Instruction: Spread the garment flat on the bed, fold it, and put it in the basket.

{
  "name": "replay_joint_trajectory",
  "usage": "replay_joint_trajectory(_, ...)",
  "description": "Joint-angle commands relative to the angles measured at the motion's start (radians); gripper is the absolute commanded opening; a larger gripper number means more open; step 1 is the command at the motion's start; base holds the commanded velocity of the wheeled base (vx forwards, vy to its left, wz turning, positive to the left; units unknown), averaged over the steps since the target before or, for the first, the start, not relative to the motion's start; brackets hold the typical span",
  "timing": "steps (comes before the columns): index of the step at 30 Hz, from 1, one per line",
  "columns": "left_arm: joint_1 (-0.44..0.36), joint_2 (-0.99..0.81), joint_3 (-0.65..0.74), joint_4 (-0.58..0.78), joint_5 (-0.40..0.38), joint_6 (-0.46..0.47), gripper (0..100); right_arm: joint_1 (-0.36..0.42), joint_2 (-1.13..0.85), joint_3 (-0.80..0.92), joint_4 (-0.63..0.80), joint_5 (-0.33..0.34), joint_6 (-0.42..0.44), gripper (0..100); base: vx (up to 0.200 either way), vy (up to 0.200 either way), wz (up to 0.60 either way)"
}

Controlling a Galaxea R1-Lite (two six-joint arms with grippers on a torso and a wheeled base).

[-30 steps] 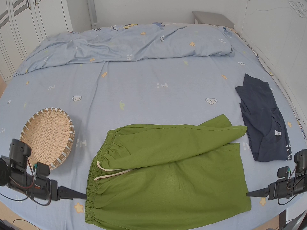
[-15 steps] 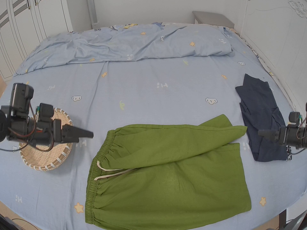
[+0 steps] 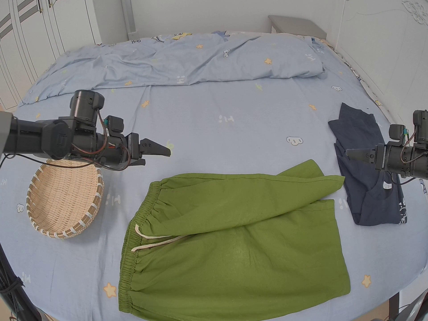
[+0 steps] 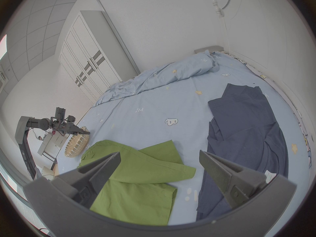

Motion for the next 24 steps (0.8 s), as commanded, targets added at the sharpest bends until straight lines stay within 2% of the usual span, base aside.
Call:
replay_joint_trajectory(1, -0.014, 0.159, -0.082, 0.002, 0.035, -0.005, 100, 0.013, 0.032, -0.009, -0.003, -0.002, -0.001, 100, 0.000, 0.000, 0.00)
replay_joint_trajectory(11, 0.009, 0.174, -0.065, 0.027, 0.035, -0.003, 100, 0.013, 0.032, -0.007, -0.003, -0.001, 0.001, 100, 0.000, 0.000, 0.00)
replay_joint_trajectory(24, -0.001, 0.176, -0.014, 0.045, 0.035, 0.020, 100, 0.013, 0.039, -0.007, -0.003, -0.001, 0.001, 100, 0.000, 0.000, 0.00)
